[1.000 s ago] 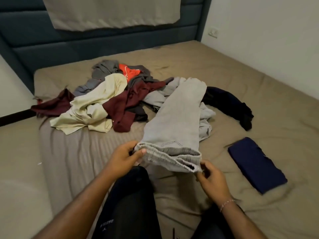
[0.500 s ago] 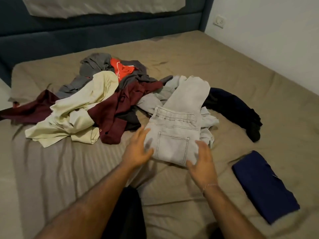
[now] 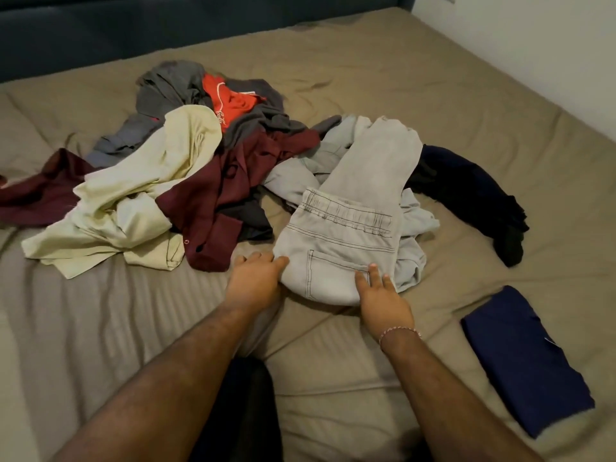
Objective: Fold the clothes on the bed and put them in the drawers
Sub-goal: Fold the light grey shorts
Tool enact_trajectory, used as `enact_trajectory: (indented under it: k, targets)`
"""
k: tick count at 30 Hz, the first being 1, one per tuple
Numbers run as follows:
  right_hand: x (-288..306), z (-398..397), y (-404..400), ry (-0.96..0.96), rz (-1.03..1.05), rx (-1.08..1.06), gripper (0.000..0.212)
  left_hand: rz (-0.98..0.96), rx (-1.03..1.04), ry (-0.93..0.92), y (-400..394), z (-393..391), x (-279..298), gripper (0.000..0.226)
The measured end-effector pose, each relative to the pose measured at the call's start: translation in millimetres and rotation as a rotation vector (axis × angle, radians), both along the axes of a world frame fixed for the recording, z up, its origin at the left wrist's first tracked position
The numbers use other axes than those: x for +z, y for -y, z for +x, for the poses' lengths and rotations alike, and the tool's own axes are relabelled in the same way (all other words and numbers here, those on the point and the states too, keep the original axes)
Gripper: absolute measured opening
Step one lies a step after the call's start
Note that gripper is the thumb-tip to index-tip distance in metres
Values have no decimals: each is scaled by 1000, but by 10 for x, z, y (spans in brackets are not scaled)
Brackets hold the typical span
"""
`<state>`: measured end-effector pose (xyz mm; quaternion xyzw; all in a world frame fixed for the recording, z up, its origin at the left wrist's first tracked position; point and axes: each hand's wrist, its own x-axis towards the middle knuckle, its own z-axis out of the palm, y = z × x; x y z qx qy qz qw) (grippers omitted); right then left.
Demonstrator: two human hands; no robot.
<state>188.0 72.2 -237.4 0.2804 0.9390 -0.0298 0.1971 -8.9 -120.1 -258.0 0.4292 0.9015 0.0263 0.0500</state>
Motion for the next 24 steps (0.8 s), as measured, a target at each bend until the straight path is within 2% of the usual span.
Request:
enact_trajectory:
  k: [4, 7, 9, 13, 17, 20, 24]
  targets:
    - [271, 91, 61, 10, -82, 47, 61, 184, -161, -12, 239, -61, 215, 30]
    - [501, 378, 217, -16, -144, 100, 54, 287, -304, 88, 602, 46, 345, 21]
    - [622, 661, 399, 11, -219, 151, 47, 259, -382, 238, 910, 248, 387, 21]
    - [780, 1269, 811, 164, -501, 160, 45, 229, -441, 639, 1455, 763, 459, 20]
    - [914, 1793, 999, 139, -634, 33, 45, 374, -313, 884, 1687, 1168, 615, 16]
    - [1093, 2091, 1033, 98, -738, -22, 45, 396, -204, 946, 1734, 1421, 786, 2]
    - [1386, 2172, 840, -33, -728, -80, 39, 545, -39, 972, 1527, 1595, 1000, 22]
